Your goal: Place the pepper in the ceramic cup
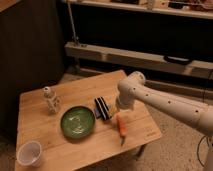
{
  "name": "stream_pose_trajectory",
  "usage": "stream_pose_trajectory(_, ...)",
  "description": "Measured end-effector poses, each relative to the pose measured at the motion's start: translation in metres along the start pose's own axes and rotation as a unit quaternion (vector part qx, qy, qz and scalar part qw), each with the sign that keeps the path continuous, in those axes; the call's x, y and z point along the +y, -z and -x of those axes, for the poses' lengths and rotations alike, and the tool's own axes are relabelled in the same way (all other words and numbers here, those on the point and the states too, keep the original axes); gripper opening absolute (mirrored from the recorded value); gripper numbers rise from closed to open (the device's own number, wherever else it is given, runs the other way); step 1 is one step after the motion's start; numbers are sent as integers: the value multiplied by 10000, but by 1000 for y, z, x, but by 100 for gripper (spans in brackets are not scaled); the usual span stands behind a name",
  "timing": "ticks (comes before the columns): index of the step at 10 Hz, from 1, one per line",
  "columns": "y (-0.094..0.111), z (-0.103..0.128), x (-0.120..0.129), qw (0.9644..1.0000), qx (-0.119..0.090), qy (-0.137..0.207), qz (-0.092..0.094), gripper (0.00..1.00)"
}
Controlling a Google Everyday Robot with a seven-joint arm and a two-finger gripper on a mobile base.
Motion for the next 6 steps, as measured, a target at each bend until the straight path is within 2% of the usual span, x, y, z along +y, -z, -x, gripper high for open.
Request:
stream_pose_trajectory(3,-6,14,5,9999,-24,36,128,80)
stream_pose_trajectory(6,-19,25,9,9998,-14,170,139,80)
